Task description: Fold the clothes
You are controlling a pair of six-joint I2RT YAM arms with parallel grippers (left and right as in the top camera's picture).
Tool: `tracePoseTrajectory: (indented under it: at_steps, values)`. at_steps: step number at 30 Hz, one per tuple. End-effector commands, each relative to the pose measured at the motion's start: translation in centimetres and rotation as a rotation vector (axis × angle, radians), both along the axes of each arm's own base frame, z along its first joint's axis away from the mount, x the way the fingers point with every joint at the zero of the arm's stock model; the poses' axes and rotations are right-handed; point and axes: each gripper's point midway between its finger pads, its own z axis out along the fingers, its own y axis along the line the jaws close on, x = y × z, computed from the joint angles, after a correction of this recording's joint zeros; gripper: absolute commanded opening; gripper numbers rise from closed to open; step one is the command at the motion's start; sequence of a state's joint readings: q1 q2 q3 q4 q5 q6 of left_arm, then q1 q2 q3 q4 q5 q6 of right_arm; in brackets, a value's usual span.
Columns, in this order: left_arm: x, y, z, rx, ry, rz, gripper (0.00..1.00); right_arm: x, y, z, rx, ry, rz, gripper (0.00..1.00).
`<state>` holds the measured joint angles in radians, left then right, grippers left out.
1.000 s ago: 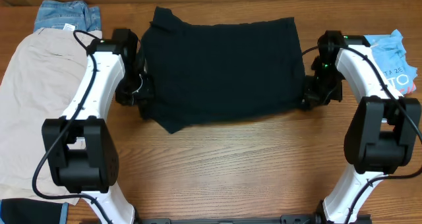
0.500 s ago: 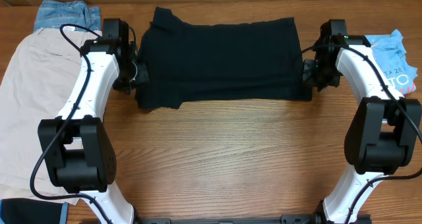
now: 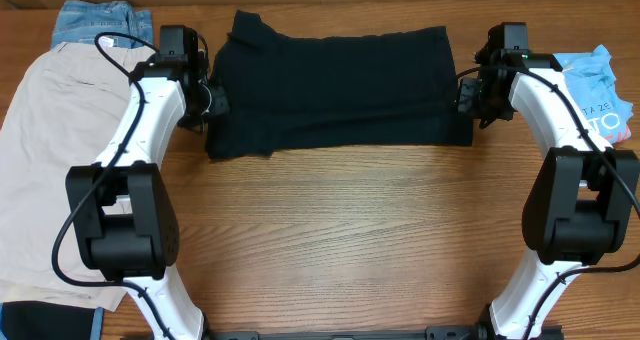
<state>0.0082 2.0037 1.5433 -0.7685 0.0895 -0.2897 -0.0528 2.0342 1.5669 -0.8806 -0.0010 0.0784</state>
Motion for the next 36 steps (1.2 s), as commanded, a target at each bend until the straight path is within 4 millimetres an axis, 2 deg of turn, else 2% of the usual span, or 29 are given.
tracePoseTrajectory:
  at_steps: [1,8,13,19,25,30,32,36]
  values:
    - [0.5,0.4,-1.3,0.010,0.004,0.027,0.05,0.5,-0.3,1.4,0.000,-0.046,-0.007,0.09]
    - [1.6,0.5,-1.1,0.010,-0.040,0.029,0.06,1.5,0.2,1.2,0.009,-0.076,0.004,0.09]
    - [2.4,0.4,-0.7,0.009,-0.074,0.028,0.08,1.8,0.7,0.1,0.016,-0.069,0.014,0.09]
    - [3.0,0.2,-0.5,0.009,-0.101,0.025,0.11,1.8,0.7,-1.0,0.017,-0.048,0.014,0.09]
    - [3.7,-0.1,-0.1,0.009,-0.134,0.017,0.13,1.8,0.7,-1.1,0.017,-0.047,0.015,0.09]
    - [3.3,-0.1,-0.3,0.009,-0.116,0.018,0.13,1.8,0.7,-1.1,0.017,-0.048,0.015,0.09]
    - [2.7,-0.3,-0.6,0.000,-0.090,0.013,0.17,1.8,0.7,-1.1,0.016,-0.048,0.014,0.09]
    - [1.2,-0.3,-1.2,0.000,-0.022,0.013,0.18,1.8,0.7,-1.2,0.017,-0.046,0.015,0.09]
